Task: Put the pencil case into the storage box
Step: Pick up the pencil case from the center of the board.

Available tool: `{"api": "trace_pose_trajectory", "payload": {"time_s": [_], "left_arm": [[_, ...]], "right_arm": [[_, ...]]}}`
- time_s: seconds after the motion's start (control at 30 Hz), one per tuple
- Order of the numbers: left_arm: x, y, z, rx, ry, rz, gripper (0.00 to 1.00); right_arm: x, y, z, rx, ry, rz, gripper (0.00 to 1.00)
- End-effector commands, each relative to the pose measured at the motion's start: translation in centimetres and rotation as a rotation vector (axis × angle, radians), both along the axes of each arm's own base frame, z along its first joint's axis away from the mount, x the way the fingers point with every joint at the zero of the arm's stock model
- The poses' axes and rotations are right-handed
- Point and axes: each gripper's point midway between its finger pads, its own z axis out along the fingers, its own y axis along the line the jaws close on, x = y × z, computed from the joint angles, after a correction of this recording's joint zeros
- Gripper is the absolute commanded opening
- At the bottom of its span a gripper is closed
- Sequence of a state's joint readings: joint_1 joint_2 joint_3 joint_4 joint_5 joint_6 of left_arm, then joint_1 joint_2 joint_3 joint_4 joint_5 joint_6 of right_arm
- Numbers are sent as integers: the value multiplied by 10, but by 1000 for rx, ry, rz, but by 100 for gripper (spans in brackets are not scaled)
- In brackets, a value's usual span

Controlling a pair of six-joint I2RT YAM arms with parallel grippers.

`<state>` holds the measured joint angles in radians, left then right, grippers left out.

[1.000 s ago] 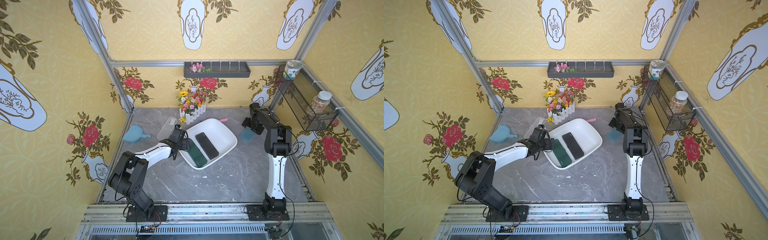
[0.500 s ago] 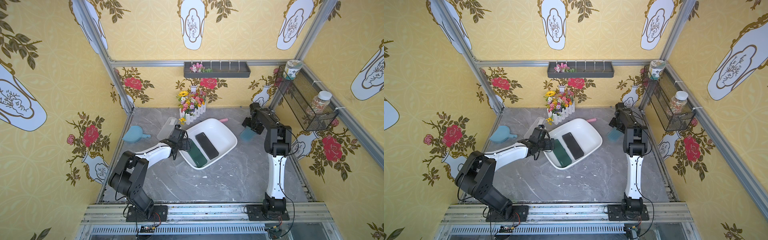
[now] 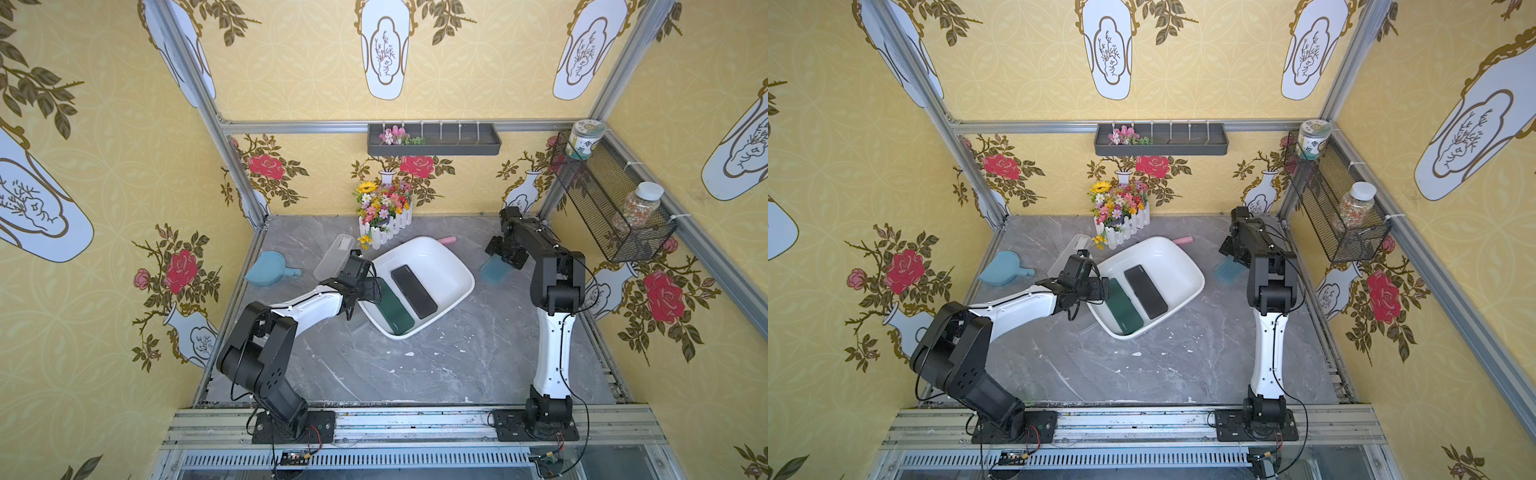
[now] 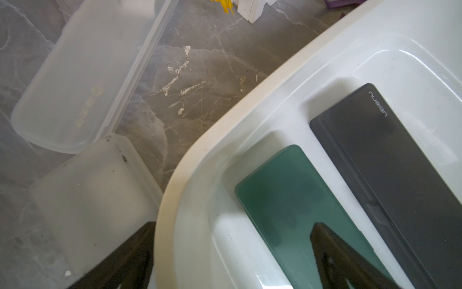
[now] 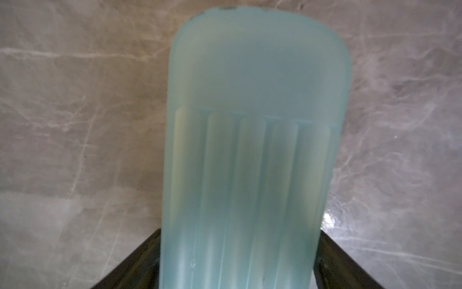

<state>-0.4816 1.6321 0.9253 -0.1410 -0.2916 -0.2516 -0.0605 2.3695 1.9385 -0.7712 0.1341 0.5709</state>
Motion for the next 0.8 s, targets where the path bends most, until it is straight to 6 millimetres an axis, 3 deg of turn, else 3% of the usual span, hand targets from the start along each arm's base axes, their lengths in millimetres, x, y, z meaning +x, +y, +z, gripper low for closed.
{"api": "trace_pose_trajectory", "payload": {"time_s": [0.0,0.77], "left_arm": [[1,-1,-3,-2,-1,-6,100],[0,-2,-1,-12,-2,-11,100]], "right_arm": [[-3,21,-10,110,2,38,90],[-4,46,-1,130,4,160,90]]}}
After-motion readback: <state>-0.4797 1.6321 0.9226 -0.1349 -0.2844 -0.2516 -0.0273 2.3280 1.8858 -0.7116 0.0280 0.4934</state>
